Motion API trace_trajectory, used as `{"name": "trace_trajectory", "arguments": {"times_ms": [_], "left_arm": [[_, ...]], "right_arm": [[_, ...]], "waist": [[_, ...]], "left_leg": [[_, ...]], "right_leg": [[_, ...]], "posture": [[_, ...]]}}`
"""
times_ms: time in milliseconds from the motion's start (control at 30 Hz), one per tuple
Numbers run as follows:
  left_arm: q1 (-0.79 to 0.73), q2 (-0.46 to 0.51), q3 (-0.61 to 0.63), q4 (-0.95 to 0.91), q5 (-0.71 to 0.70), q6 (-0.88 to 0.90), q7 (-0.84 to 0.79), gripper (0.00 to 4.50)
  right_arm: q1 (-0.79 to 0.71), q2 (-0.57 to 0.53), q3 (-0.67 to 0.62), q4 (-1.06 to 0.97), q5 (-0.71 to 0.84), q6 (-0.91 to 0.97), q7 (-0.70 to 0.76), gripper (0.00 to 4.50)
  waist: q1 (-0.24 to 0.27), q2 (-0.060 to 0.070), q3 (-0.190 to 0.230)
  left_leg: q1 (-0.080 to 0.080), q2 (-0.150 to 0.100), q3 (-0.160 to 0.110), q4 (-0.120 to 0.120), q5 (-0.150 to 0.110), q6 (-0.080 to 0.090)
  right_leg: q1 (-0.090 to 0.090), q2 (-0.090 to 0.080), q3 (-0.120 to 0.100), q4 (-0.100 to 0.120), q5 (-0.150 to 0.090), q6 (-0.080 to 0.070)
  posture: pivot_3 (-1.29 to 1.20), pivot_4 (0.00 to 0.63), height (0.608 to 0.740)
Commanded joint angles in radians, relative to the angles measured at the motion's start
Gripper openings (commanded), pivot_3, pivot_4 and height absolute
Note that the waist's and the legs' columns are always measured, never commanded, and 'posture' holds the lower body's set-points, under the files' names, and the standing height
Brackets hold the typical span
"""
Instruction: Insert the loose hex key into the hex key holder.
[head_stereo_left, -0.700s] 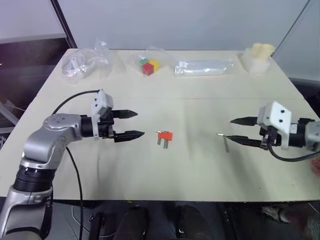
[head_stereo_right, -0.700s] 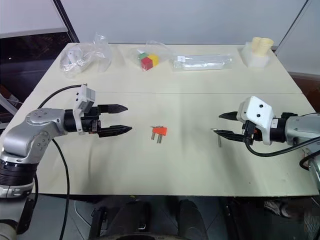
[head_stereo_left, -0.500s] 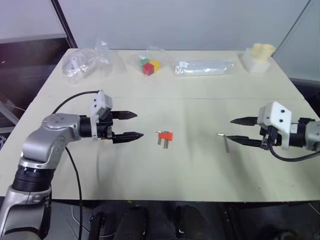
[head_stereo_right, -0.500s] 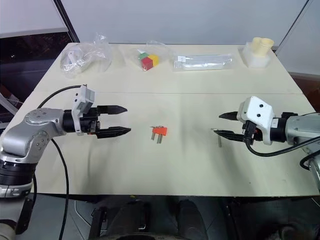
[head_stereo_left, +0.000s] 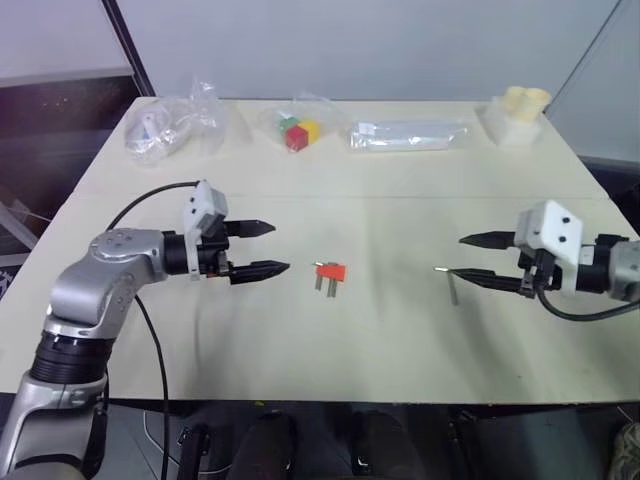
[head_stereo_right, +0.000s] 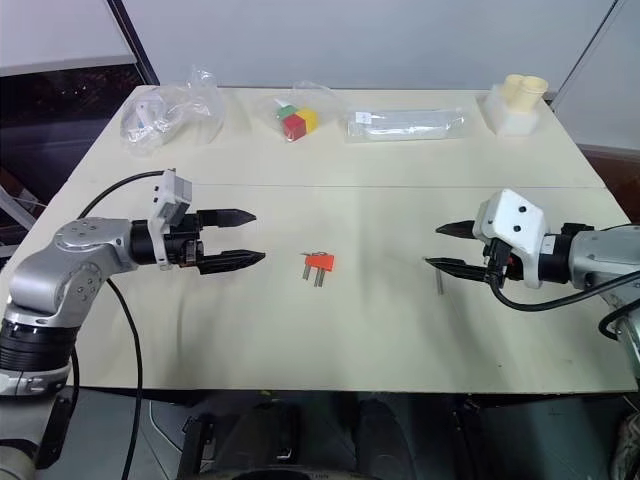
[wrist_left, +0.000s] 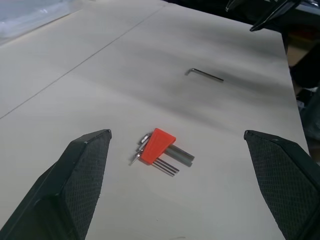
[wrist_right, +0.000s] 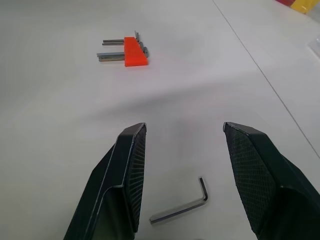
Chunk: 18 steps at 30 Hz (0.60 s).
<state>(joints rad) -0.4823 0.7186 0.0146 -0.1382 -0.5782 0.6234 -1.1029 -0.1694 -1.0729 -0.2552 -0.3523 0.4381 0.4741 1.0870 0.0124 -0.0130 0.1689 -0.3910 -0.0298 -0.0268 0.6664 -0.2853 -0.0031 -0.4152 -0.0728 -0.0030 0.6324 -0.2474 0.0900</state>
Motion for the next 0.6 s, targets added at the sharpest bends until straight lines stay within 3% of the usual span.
{"name": "trace_trajectory", "arguments": {"times_ms": [33,300,467,600], "left_arm": [[-0.001,0.002,0.016,-0.023,-0.004,-0.009,0.007,4.46],[-0.012,-0.028,0.016,0.003,0.007,-0.024,0.046,4.46],[-0.014,-0.075,0.010,0.014,0.018,-0.030,0.090,4.46],[-0.024,-0.132,0.015,0.029,0.030,-0.042,0.149,4.46]], "right_arm": [[-0.018,0.003,-0.015,-0.027,0.016,-0.005,-0.004,2.54],[-0.097,0.055,0.089,0.010,0.002,-0.013,-0.009,2.54],[-0.223,0.173,0.242,0.086,-0.037,-0.032,-0.007,2.54],[-0.363,0.358,0.426,0.292,-0.153,-0.127,-0.011,2.54]], "waist": [[0.000,0.000,0.000],[-0.002,0.000,0.000],[-0.003,0.000,0.000],[-0.009,0.000,0.000]], "left_leg": [[0.000,0.000,0.000,0.000,0.000,0.000],[0.000,0.000,0.000,0.000,0.000,0.000],[0.000,0.000,0.000,0.000,0.000,0.000],[0.000,0.000,0.000,0.001,0.000,0.000]], "right_leg": [[0.000,0.000,0.000,0.000,0.000,0.000],[0.000,0.000,0.000,0.000,0.000,0.000],[0.000,0.001,0.000,0.000,0.000,0.000],[0.000,0.001,0.000,0.000,0.000,0.000]], "posture": [[0.00,0.150,0.740],[0.00,0.150,0.740],[0.00,0.150,0.740],[0.00,0.150,0.740]]}}
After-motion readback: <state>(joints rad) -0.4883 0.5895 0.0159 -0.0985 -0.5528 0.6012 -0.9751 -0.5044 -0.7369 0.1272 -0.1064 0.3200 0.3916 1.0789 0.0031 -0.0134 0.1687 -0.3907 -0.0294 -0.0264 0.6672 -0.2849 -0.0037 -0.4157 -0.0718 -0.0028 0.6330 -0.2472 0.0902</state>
